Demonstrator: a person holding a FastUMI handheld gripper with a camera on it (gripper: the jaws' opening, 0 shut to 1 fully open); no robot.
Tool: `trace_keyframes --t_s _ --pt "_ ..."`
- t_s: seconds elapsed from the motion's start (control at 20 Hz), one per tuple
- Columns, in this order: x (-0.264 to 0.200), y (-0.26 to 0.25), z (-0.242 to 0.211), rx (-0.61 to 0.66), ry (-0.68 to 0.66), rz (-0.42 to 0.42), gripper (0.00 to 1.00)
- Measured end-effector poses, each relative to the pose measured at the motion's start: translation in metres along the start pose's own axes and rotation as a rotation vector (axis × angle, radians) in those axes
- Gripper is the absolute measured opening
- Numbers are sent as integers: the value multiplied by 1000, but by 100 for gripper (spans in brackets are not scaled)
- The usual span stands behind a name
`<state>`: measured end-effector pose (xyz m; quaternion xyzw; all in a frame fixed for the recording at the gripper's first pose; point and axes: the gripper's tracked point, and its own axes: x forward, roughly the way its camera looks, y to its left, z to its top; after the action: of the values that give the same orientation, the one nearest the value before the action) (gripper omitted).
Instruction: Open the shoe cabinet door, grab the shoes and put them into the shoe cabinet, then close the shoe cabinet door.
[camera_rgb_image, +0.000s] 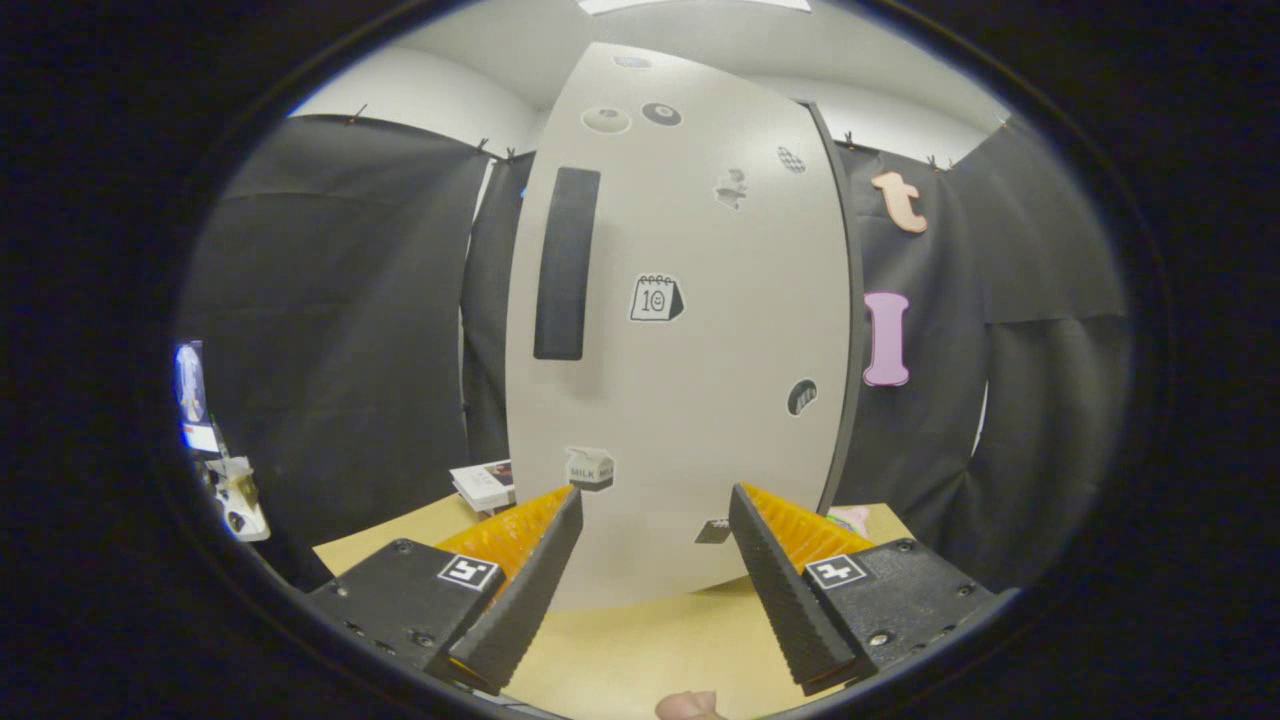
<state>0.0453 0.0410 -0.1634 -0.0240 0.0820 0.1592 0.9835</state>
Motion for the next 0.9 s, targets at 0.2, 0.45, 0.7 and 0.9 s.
trace_keyframes --t_s 0.2,0.45,0.7,0.9 --pt "-26 -4 4 16 10 -26 97" --pt "-71 -24 22 -4 -1 -119 97" --pt "-111 -48 50 -96 -71 -299 97" --pt "-135 -48 63 -14 -118 -281 96"
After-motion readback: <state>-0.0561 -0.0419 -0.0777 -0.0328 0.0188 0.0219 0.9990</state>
